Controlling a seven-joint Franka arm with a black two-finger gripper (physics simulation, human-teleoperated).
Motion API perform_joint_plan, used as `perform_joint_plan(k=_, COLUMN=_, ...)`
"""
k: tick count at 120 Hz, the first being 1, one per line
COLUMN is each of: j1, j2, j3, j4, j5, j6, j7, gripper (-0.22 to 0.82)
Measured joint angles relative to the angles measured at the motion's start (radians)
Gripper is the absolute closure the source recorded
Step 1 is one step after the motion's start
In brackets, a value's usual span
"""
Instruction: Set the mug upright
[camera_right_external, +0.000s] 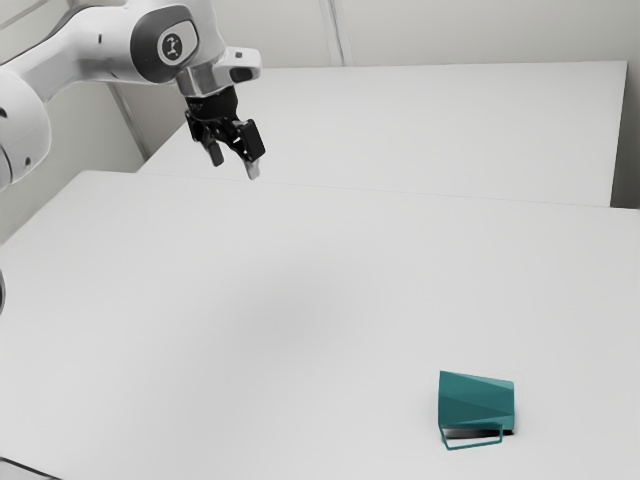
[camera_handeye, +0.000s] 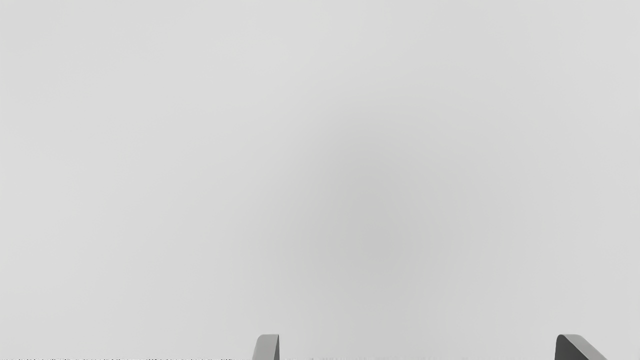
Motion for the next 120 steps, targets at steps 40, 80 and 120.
perform_joint_plan(k=40, j1=0.007, j2=-0.050, j3=0.000, j4=-0.122, j5=-0.065, j6=0.017, j7=-0.029, gripper=0.00)
perform_joint_plan(k=80, j1=0.021, j2=-0.289, j3=-0.103, j4=-0.583, j5=-0.391, j6=0.268, j7=-0.048, gripper=0.00)
perform_joint_plan(k=120, j1=0.007, j2=-0.364, j3=-0.208, j4=-0.792, j5=-0.659, j6=0.505, j7=-0.056, gripper=0.00)
